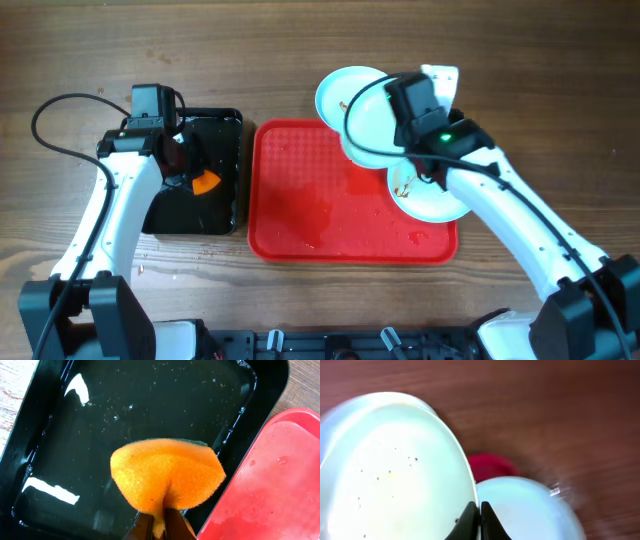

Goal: Clean dirty plates on tray and stack at the side
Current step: 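Carry the plate right and set it on the table beside the tray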

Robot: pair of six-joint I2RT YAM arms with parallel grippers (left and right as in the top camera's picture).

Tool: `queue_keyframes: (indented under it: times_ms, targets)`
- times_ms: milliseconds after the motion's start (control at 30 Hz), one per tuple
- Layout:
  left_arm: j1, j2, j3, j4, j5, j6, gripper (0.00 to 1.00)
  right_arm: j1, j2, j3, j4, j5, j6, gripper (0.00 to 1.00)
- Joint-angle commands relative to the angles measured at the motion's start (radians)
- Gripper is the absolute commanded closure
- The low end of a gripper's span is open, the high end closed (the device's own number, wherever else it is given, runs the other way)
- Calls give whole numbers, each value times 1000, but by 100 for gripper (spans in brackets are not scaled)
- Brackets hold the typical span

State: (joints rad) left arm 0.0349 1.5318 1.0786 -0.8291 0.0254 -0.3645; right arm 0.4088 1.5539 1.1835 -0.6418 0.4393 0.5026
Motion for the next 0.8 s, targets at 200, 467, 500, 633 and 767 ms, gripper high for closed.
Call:
queue_keyframes:
  times_ms: [200,467,500,633,767]
  targets:
    - [5,6,6,-1,8,-9,96,-437,-155,17,-61,-336,99,95]
    - [5,6,6,-5,8,-9,96,-869,-52,5,-115,-397,97,95]
    - [5,6,6,-9,8,-9,96,-917,-21,5,-109,-407,100,95]
    - [5,6,6,-17,8,-9,96,-1014,97,5,-90,-407,110,95]
    - [5,6,6,-26,8,-5,96,-1033,219,5,-65,-407,129,95]
